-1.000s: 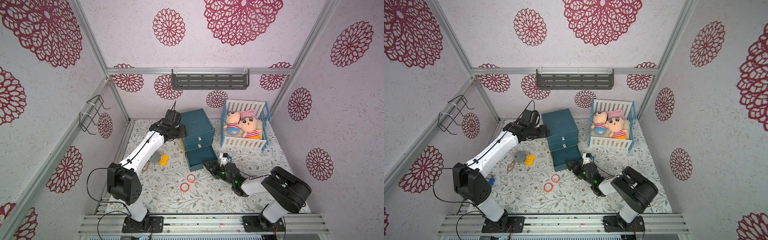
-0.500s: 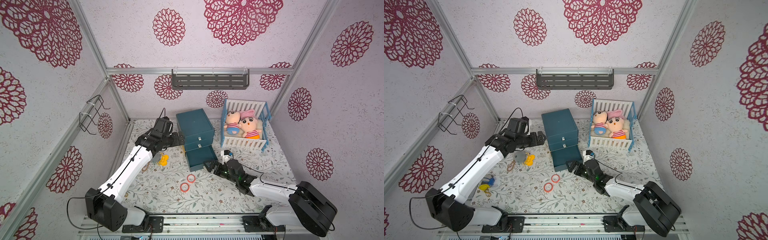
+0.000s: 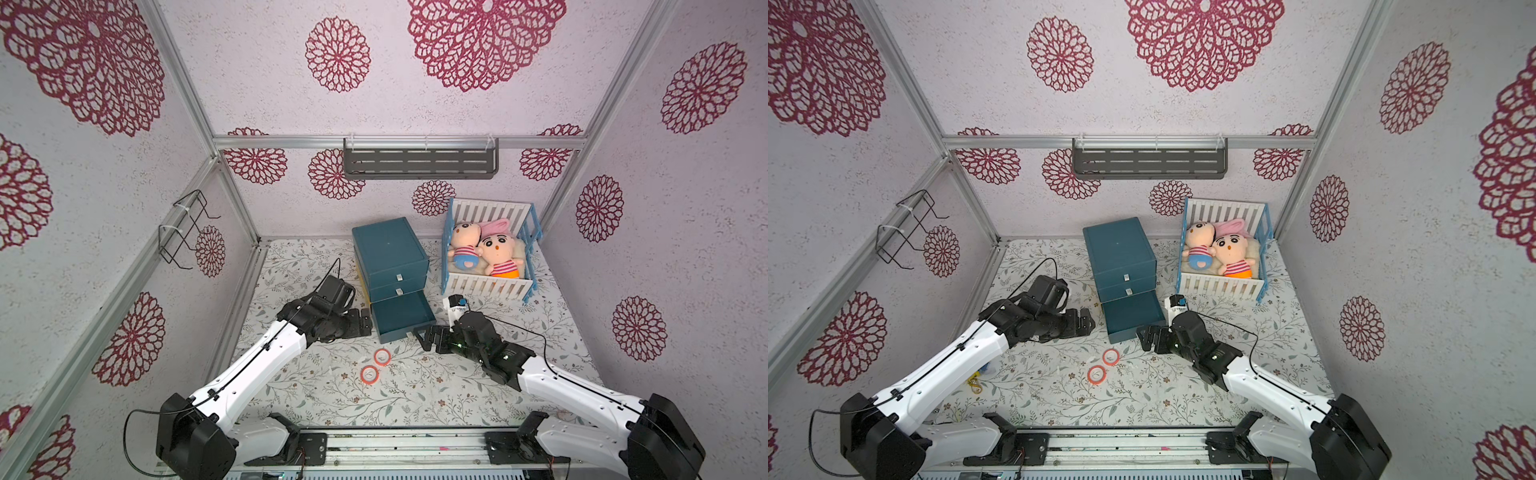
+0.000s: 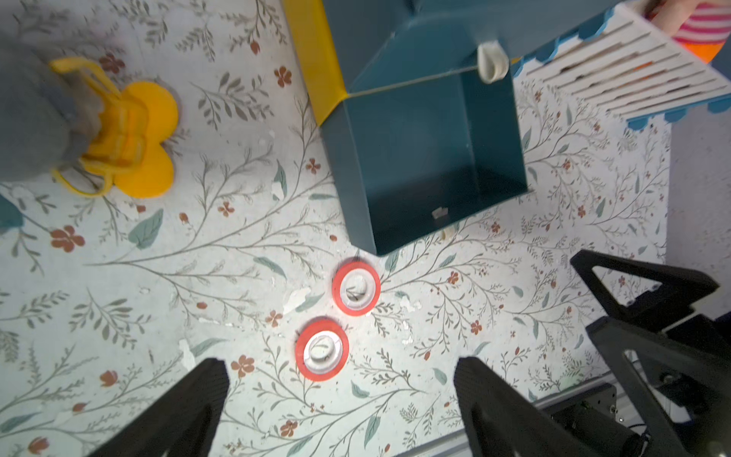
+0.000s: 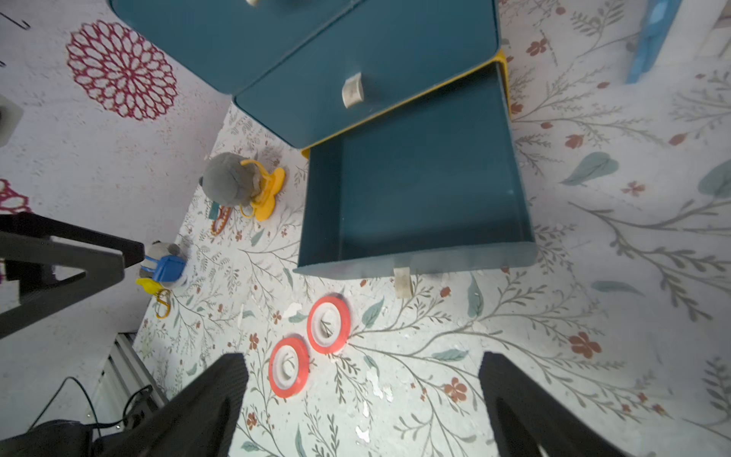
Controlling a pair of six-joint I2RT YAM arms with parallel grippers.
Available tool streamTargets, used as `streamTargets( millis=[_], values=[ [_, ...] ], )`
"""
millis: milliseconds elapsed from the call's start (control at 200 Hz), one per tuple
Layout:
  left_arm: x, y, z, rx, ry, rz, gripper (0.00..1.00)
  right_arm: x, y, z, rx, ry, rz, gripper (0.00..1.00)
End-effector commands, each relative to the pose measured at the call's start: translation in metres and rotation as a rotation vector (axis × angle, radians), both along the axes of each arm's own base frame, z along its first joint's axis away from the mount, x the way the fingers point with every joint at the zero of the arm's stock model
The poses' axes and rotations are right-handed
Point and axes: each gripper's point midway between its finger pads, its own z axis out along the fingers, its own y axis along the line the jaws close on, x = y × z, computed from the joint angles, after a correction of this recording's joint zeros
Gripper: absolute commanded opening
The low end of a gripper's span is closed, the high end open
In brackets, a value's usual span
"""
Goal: Place the transparent tape into the drawer according to color
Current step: Pick up the tape at the center of the board.
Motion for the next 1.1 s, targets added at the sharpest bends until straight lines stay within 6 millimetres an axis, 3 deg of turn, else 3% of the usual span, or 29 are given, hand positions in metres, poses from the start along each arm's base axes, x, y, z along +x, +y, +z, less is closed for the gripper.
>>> streamTargets(
  millis=[0, 120, 350, 686, 1091],
  values=[
    [-0.020, -0.003, -0.018, 0.011, 0.077, -0.001, 0.97, -0.006, -0.002, 0.007, -0.038, -0.017, 0.050, 0.99],
    [-0.035, -0.008, -0.043, 0.009, 0.134, 0.002, 1.00, -0.012, -0.002, 0.006, -0.043, -0.012, 0.078, 0.99],
    [-0.060, -0.019, -0.086, 0.052, 0.225, -0.028, 0.88, -0.019, -0.004, 0.002, -0.060, 0.004, 0.106, 0.99],
    [-0.062, -0.018, -0.109, 0.170, 0.268, -0.039, 0.69, -0.022, -0.006, -0.004, -0.055, 0.021, 0.099, 0.99],
    [-0.059, -0.018, -0.130, 0.246, 0.313, -0.061, 0.61, -0.024, -0.011, -0.008, -0.050, 0.032, 0.087, 0.99]
  ],
)
